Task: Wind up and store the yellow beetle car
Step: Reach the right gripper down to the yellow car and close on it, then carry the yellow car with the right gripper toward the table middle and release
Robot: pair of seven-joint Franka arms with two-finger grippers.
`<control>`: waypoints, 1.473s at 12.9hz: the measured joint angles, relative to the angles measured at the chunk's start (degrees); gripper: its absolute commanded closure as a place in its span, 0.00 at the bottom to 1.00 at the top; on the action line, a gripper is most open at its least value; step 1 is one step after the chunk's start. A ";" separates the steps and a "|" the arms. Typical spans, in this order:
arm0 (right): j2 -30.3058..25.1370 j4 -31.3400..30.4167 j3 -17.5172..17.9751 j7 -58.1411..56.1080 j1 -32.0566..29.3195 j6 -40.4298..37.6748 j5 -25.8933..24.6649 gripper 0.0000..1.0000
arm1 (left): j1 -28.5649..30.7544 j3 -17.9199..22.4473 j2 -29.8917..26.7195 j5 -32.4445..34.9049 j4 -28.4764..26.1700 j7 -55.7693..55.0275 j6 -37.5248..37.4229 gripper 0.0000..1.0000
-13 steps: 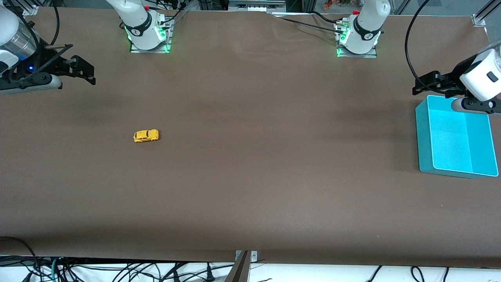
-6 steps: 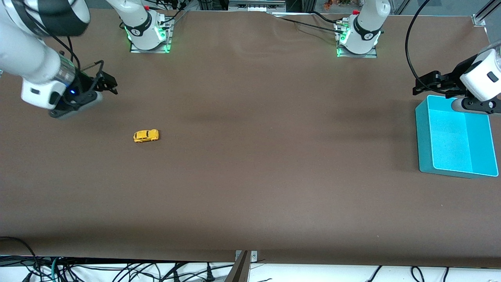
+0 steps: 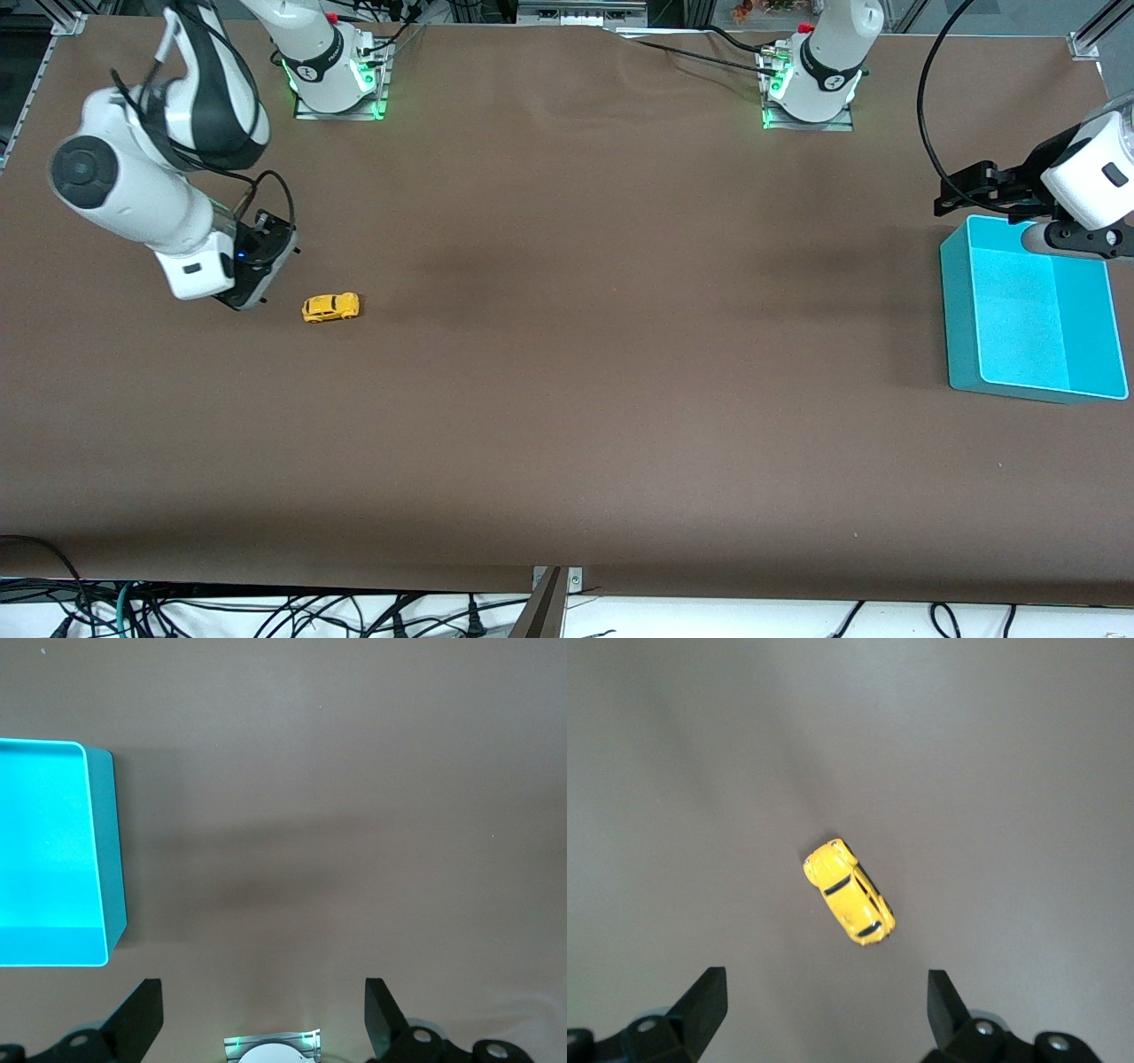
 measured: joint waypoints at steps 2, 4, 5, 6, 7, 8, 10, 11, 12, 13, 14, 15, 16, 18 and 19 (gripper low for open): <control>2.32 -5.12 -0.02 -9.96 -0.03 10.42 -0.17 0.00 | -0.03 0.00 0.04 0.00 0.02 0.04 0.05 0.00; 5.93 -7.23 -0.18 -18.38 -0.23 17.13 -0.19 0.00 | -0.03 0.00 0.06 0.00 0.02 0.04 0.08 0.00; 7.77 -7.31 -0.26 -21.03 -0.59 19.24 -0.19 0.00 | -0.03 0.00 0.07 0.00 0.03 0.04 0.09 0.00; 9.53 -7.30 -0.36 -23.12 -0.94 21.25 -0.19 0.00 | -0.03 0.00 0.08 0.00 0.03 0.04 0.10 0.00; 11.03 -7.29 -0.44 -24.34 -1.11 22.95 -0.19 0.00 | -0.03 0.00 0.09 0.00 0.04 0.04 0.11 0.00; 12.31 -7.28 -0.46 -24.95 -1.17 24.34 -0.19 0.02 | -0.03 0.00 0.09 0.00 0.04 0.04 0.11 0.00; 13.94 -7.28 -0.45 -25.81 -1.17 25.91 -0.20 0.18 | -0.02 0.00 0.10 0.00 0.04 0.04 0.11 0.00; 14.29 -7.27 -0.45 -26.23 -1.17 26.30 -0.20 0.32 | -0.02 0.00 0.10 0.00 0.04 0.04 0.11 0.00; 14.44 -7.27 -0.45 -26.44 -1.17 26.55 -0.20 0.48 | -0.02 0.00 0.10 0.00 0.04 0.04 0.11 0.00; 14.52 -7.27 -0.44 -26.51 -1.17 26.57 -0.20 0.65 | -0.02 0.00 0.10 0.00 0.04 0.04 0.11 0.00; 14.55 -7.27 -0.43 -26.51 -1.17 26.58 -0.20 0.78 | 0.00 0.00 0.10 0.00 0.04 0.04 0.11 0.00; 14.55 -7.27 -0.42 -26.52 -1.17 26.59 -0.20 0.88 | 0.01 0.01 0.10 0.01 0.04 0.04 0.11 0.00; 14.43 -7.24 -0.42 -26.51 -1.17 26.62 -0.20 0.95 | 0.01 0.01 0.10 0.01 0.04 0.04 0.11 0.00; 14.46 -7.24 -0.41 -26.47 -1.17 26.65 -0.20 1.00 | 0.01 0.01 0.10 0.01 0.04 0.04 0.12 0.00; 14.46 -7.21 -0.31 -26.28 -1.18 26.65 -0.20 1.00 | 0.01 0.01 0.10 0.01 0.04 0.04 0.12 0.00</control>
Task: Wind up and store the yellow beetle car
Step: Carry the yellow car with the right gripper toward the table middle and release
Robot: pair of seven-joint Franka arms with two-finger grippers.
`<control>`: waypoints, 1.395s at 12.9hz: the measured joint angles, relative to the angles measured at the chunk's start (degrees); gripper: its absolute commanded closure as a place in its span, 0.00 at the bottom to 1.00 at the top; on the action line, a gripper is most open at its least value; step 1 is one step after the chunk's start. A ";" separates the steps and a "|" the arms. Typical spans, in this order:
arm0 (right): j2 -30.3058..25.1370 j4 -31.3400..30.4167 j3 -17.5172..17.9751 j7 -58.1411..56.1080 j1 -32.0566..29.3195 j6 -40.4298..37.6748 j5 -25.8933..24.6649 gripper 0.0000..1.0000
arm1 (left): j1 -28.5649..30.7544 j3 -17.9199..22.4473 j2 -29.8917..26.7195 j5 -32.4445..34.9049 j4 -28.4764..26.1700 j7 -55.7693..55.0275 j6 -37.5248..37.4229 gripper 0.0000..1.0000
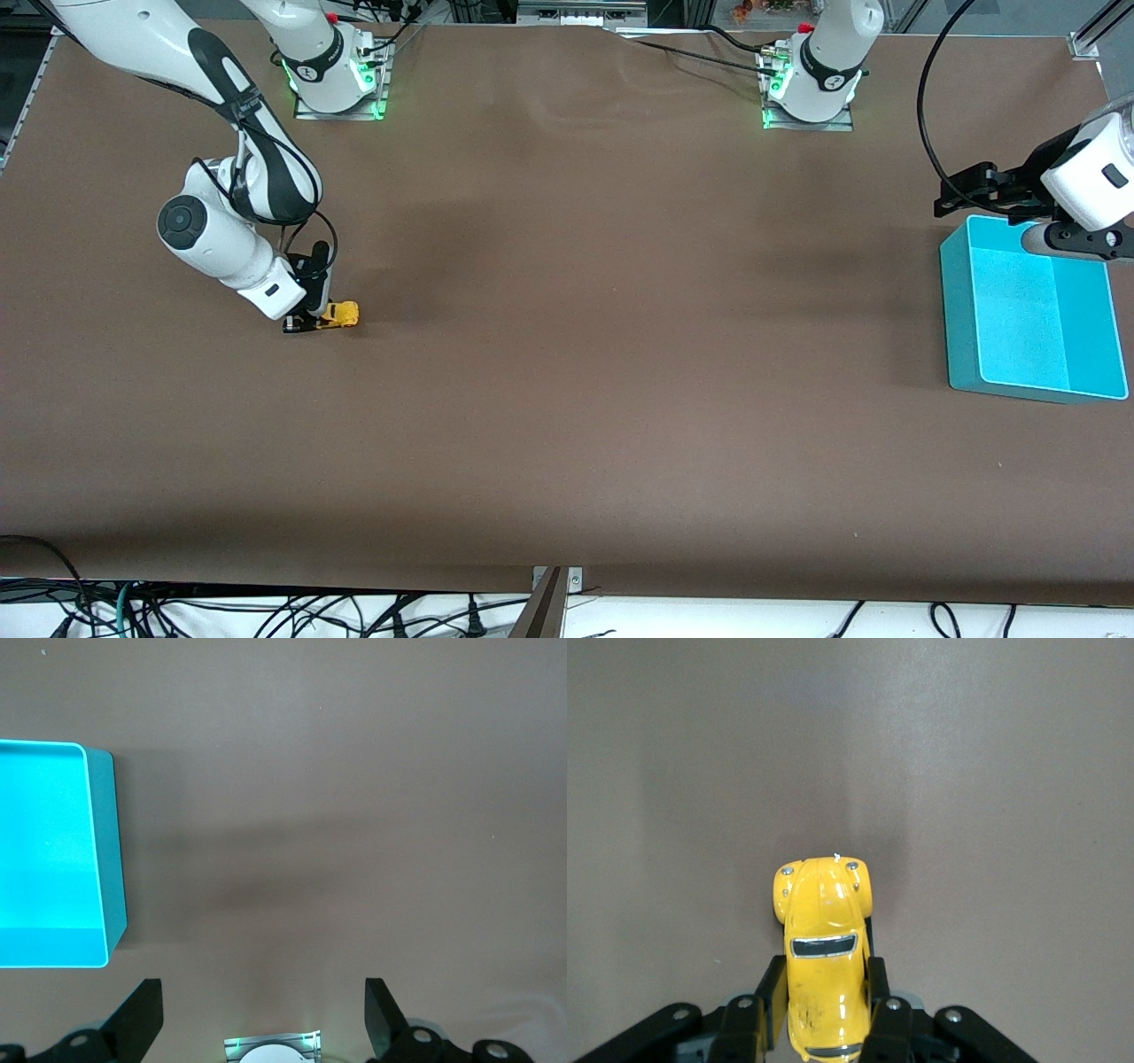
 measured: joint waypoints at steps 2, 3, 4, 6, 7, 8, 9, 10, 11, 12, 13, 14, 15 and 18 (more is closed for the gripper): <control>-0.03 0.39 1.43 2.27 0.00 -0.01 0.00 1.00 | 0.00 0.00 0.00 0.00 0.00 0.00 0.00 0.00; -0.06 0.67 2.53 3.52 0.04 -0.07 0.00 1.00 | 0.00 0.00 0.00 0.00 0.00 0.00 0.00 0.00; -0.07 0.79 3.25 4.03 0.12 -0.09 0.00 1.00 | 0.00 0.00 0.00 0.00 0.00 0.00 0.00 0.00; 0.12 0.75 3.50 4.04 0.21 -0.08 0.00 1.00 | 0.00 0.01 0.00 0.00 0.00 0.00 0.00 0.00; 0.44 0.68 3.47 3.97 0.20 0.17 0.00 1.00 | 0.00 0.01 0.00 0.00 0.00 0.00 0.00 0.00; 0.94 0.51 3.39 3.72 0.18 1.00 -0.01 1.00 | 0.01 0.01 0.00 0.00 0.00 0.00 0.00 0.00; 0.99 0.32 3.20 3.47 0.13 1.46 0.00 1.00 | 0.01 0.01 0.00 0.00 0.00 0.00 0.00 0.00; 0.92 0.25 2.80 2.97 0.11 1.52 0.00 1.00 | 0.01 0.01 0.00 0.00 0.00 0.00 0.00 0.00; 0.79 0.19 2.06 2.11 0.07 1.52 0.00 1.00 | 0.01 0.01 0.00 0.00 0.00 0.00 0.00 0.00; 0.63 0.13 0.95 0.87 -0.02 1.52 0.00 1.00 | 0.01 0.01 0.00 0.00 0.00 0.00 0.00 0.00; 0.49 0.10 0.05 -0.46 -0.37 1.51 0.01 1.00 | 0.01 0.01 0.00 0.00 0.00 0.00 0.00 0.00; 0.42 0.09 -0.52 -1.85 -0.97 1.51 0.01 1.00 | 0.01 0.02 0.00 0.00 0.00 0.00 0.00 0.00; 0.40 0.10 -0.89 -3.13 -1.71 1.53 0.01 1.00 | 0.01 0.02 0.00 0.00 0.00 0.00 0.00 0.00; 0.36 0.23 -3.12 -8.23 -3.96 1.82 0.02 1.00 | 0.01 0.02 0.00 0.00 0.00 0.00 0.00 0.00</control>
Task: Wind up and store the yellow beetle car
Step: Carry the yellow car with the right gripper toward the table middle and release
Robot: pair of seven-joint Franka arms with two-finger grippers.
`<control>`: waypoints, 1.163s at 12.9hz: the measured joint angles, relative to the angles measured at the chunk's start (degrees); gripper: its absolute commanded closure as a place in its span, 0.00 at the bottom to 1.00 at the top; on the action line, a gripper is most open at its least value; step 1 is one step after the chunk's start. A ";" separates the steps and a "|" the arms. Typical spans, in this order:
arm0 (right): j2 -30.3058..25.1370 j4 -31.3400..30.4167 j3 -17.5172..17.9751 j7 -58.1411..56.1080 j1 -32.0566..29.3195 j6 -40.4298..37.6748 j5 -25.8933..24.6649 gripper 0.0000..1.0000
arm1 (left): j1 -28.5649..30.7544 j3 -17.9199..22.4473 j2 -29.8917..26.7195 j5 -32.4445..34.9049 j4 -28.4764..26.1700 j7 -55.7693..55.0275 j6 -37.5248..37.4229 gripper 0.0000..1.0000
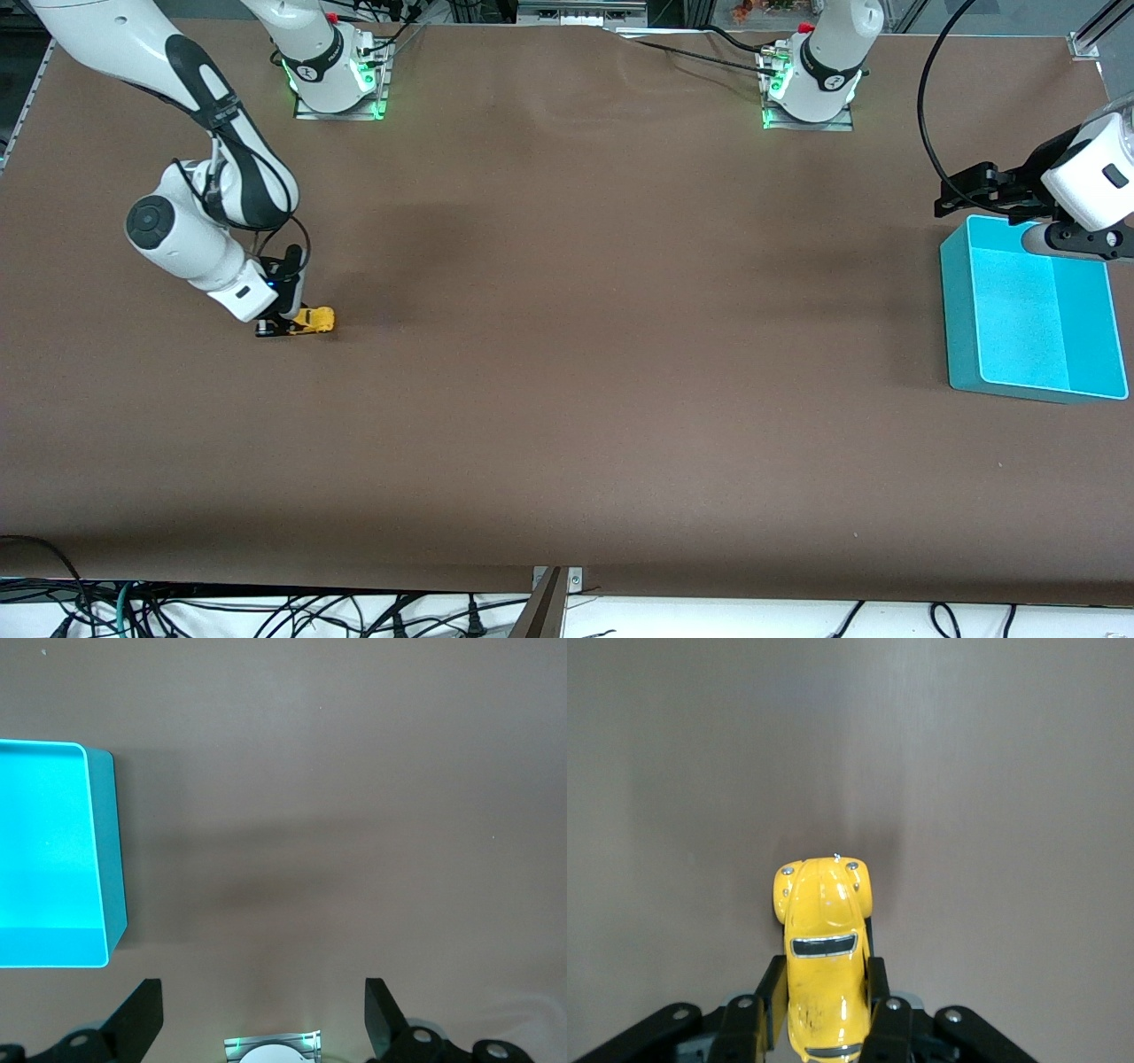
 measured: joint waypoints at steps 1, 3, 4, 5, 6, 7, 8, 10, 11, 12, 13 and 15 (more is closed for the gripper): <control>0.04 0.03 -0.51 -1.96 -1.44 0.28 0.01 1.00 | 0.00 0.00 0.00 0.00 0.00 0.00 0.00 0.00; 0.27 0.28 -0.73 -5.59 -5.01 0.93 0.02 1.00 | 0.00 0.00 0.00 0.00 0.00 0.00 0.00 0.00; 0.44 0.47 -0.74 -7.20 -6.51 1.15 0.04 0.99 | 0.00 0.00 0.00 0.00 0.00 0.00 0.00 0.00; 0.60 0.64 -0.72 -8.25 -7.53 1.28 0.06 0.98 | 0.00 0.00 0.00 0.00 0.00 0.00 0.00 0.00; 0.67 0.73 -0.70 -8.84 -7.97 1.29 0.18 0.96 | 0.00 0.00 0.00 0.00 0.00 0.00 0.00 0.00; 0.68 0.74 -0.66 -8.92 -8.02 1.29 0.23 0.94 | 0.00 0.00 0.00 0.00 0.00 0.00 0.00 0.00; 0.68 0.74 -0.66 -8.92 -8.03 1.29 0.25 0.89 | 0.00 0.00 0.00 0.00 0.00 0.00 0.00 0.00; 0.68 0.75 -0.65 -8.92 -8.03 1.29 0.27 0.69 | 0.00 0.00 0.00 0.00 0.00 0.00 0.00 0.00; 0.68 0.75 -0.64 -8.92 -8.03 1.28 0.27 0.55 | 0.00 0.00 0.01 0.00 0.00 0.00 0.00 0.00; 0.69 0.74 -0.59 -8.92 -8.05 1.28 0.27 0.44 | 0.00 0.00 0.01 0.00 0.00 0.00 0.00 0.00; 1.04 0.70 -0.57 -9.04 -8.07 1.38 0.26 0.32 | 0.00 0.00 0.01 0.00 0.00 0.00 0.00 0.00; 1.43 0.73 -0.44 -9.30 -8.17 1.16 0.26 0.04 | 0.01 0.01 0.01 0.00 0.00 0.00 0.00 0.00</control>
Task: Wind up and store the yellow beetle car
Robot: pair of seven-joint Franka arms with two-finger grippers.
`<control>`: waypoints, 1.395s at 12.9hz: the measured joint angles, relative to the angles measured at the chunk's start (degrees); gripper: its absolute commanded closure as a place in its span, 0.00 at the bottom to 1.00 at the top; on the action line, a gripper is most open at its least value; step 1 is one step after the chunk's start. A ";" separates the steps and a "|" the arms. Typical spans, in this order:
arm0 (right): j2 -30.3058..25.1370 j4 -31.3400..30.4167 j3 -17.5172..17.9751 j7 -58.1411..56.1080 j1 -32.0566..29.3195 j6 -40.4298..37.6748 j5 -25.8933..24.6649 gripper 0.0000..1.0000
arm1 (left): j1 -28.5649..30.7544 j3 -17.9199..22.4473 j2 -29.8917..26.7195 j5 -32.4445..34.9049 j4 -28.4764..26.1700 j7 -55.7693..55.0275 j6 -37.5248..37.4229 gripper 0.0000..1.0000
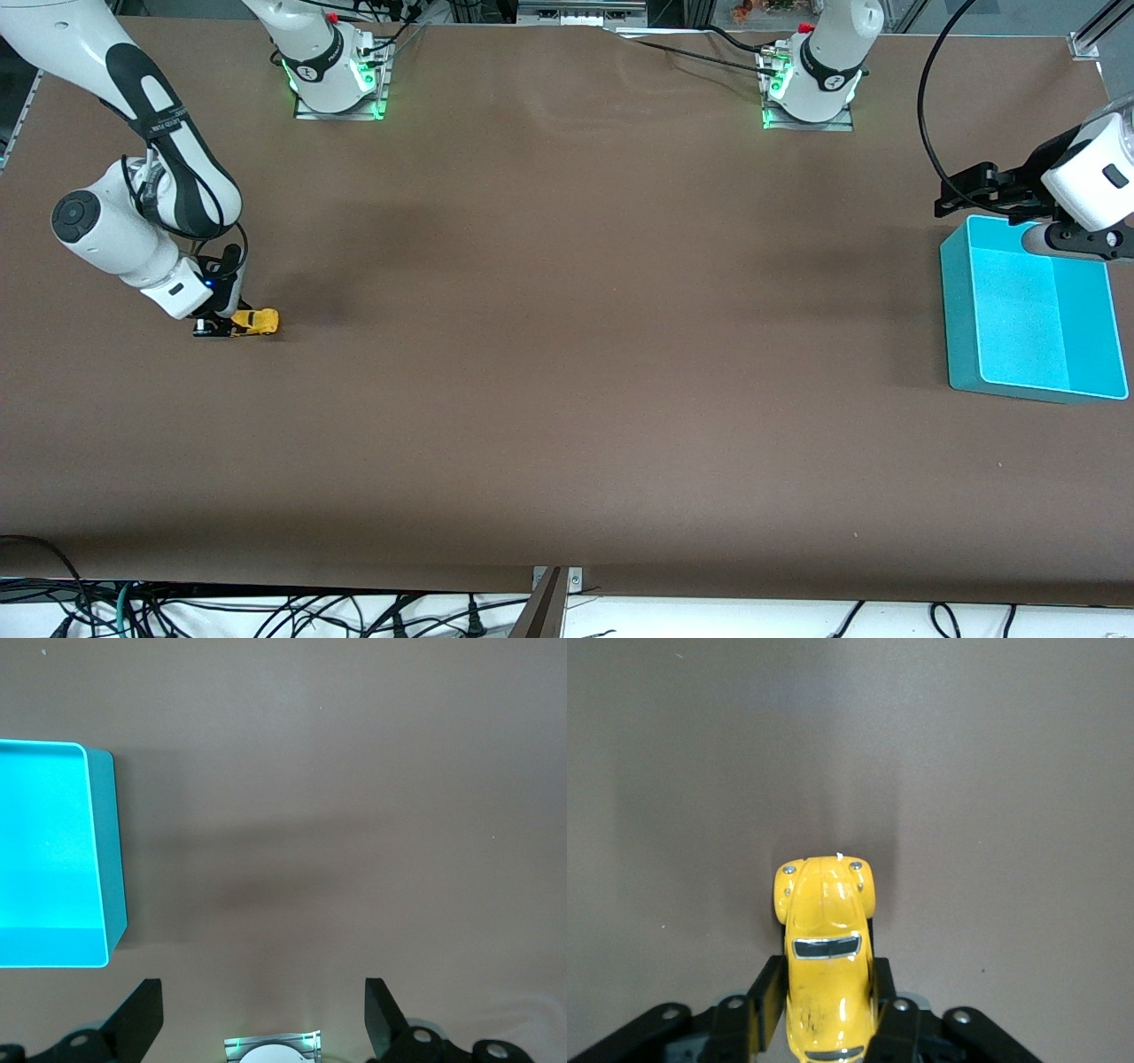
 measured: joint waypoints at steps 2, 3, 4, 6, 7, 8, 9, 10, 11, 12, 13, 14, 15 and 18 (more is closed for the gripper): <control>1.30 0.77 0.47 -0.20 -0.02 -1.48 0.00 0.00 | 0.00 0.02 0.01 0.00 0.00 0.00 0.00 0.00; 1.79 1.92 0.93 -0.35 -0.05 -3.61 -0.01 0.00 | 0.00 0.02 0.01 0.00 0.00 0.00 0.00 0.00; 2.02 3.65 1.62 -0.38 -0.05 -6.26 -0.01 0.00 | 0.01 0.03 0.01 0.00 0.00 0.00 0.00 0.00; 1.83 8.01 3.01 -0.36 -0.06 -12.56 -0.01 0.00 | 0.01 0.04 0.01 0.00 0.00 0.00 0.00 0.00; 1.59 10.42 3.50 -0.26 -0.06 -15.94 -0.01 0.00 | 0.01 0.04 0.01 0.00 0.00 0.00 0.00 0.00; 1.13 12.56 3.85 -0.18 -0.07 -18.96 0.00 0.00 | 0.01 0.04 0.01 0.00 0.00 0.00 0.00 0.00; 0.33 14.23 4.11 -0.01 -0.07 -21.48 0.00 0.00 | 0.01 0.04 0.01 0.00 0.01 0.00 0.00 0.00; -0.75 15.69 4.32 0.54 -0.07 -24.01 -0.01 0.00 | 0.00 0.04 0.01 0.00 0.01 0.00 0.00 0.00; -2.21 17.09 4.54 1.30 -0.07 -26.84 -0.01 0.00 | 0.00 0.04 0.02 0.00 0.02 0.00 0.00 0.00; -4.07 18.29 4.78 1.77 -0.10 -29.17 -0.01 0.00 | -0.04 0.02 0.04 0.00 0.02 0.00 0.00 0.00; -6.27 19.19 5.32 2.06 -0.15 -30.87 0.03 0.00 | -0.14 -0.04 0.06 0.00 0.03 0.00 0.00 0.00; -8.87 19.75 6.16 2.80 -0.16 -32.56 0.60 0.00 | -0.22 -0.15 0.07 0.00 0.03 0.00 0.00 0.00; -11.72 20.18 6.92 4.70 -0.15 -34.90 1.70 0.00 | -0.26 -0.23 0.09 0.00 0.04 0.00 0.00 0.00; -19.45 21.07 7.62 17.33 -0.16 -42.72 2.43 0.00 | -0.25 -0.24 0.57 0.00 0.02 0.00 0.00 0.00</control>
